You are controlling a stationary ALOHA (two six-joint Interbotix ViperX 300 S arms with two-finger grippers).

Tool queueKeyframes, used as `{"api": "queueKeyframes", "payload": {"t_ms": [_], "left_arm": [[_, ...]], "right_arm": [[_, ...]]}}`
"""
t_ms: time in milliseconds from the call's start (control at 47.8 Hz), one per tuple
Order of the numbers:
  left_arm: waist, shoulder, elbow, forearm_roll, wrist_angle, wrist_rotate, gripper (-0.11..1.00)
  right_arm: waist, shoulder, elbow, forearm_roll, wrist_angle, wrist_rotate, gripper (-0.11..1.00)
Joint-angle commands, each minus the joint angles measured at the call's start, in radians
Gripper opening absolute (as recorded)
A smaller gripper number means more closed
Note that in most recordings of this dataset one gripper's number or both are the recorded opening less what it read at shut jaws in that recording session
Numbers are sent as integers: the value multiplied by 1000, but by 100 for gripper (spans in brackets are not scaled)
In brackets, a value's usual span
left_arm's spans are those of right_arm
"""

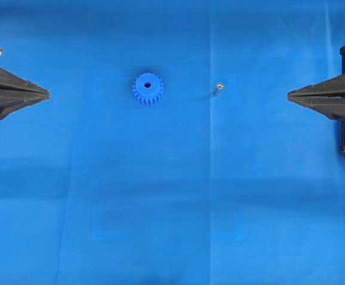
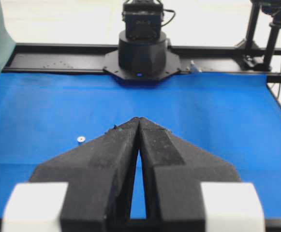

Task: Insert the shaft placed at a random location into the center hole of the small gear at another random location.
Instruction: 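Move the right gripper open toward the silver shaft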

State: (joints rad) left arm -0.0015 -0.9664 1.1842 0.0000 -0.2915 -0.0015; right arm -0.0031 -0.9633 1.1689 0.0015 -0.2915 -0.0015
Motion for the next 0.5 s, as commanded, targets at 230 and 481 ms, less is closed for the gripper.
{"api": "queueKeyframes", "payload": {"t_ms": [230,481], "left_arm": [[3,-37,-11,2,29,-2,0],[3,-48,-6,3,38,-3,0]], "right_arm": [[-46,38,-23,-3,15,-14,-6],[-127,121,-11,3,-34,-6,-5]]}}
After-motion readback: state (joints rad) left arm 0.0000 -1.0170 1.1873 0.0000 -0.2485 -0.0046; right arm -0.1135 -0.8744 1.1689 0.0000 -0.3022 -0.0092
